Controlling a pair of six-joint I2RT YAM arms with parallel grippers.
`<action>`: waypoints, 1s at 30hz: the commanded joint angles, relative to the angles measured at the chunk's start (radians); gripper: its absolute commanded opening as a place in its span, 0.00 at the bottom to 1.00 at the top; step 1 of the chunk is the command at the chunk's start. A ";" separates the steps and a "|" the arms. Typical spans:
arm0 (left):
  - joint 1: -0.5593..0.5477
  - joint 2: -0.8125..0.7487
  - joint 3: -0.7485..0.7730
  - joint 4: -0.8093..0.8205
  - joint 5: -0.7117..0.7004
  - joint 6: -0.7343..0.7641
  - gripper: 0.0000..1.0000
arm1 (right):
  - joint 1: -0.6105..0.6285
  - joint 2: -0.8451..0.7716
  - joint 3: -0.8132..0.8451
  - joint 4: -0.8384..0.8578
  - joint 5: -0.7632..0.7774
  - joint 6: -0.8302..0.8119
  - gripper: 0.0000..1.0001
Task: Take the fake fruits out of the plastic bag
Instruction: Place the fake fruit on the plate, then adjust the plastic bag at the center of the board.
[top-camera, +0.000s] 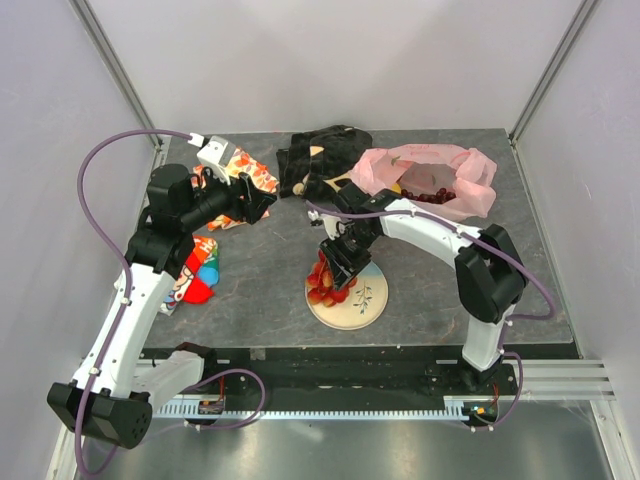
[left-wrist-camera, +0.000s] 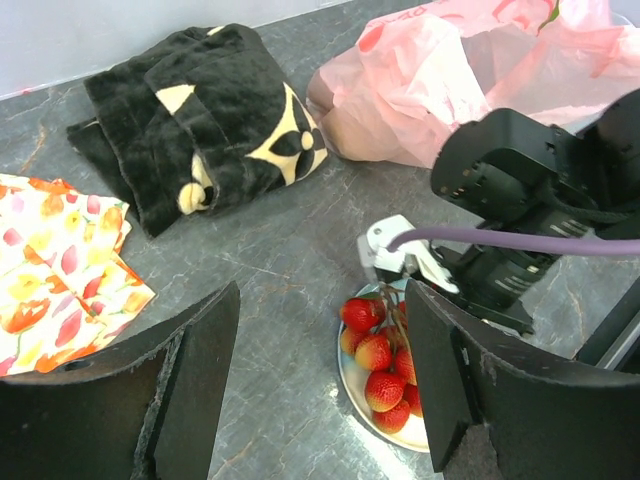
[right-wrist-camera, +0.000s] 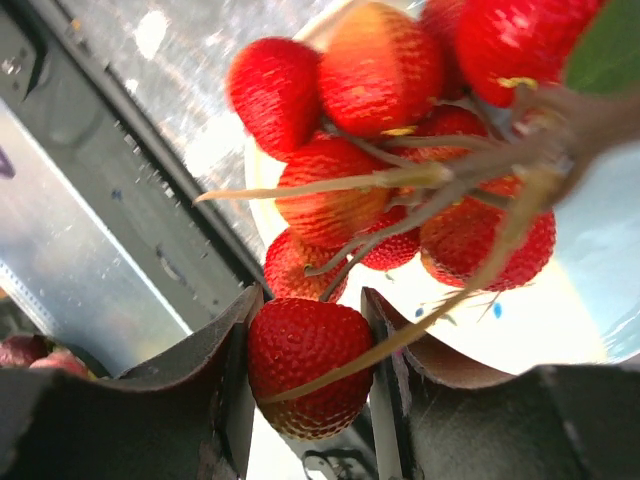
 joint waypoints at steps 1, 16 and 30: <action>0.004 -0.001 0.005 0.045 0.033 -0.031 0.74 | 0.036 -0.104 -0.031 -0.007 -0.038 0.022 0.08; 0.004 0.044 0.053 0.054 0.028 -0.047 0.77 | -0.018 -0.162 0.197 -0.198 0.103 -0.089 0.98; -0.166 0.326 0.309 0.082 0.163 -0.033 0.99 | -0.442 -0.235 0.502 -0.240 -0.052 -0.172 0.95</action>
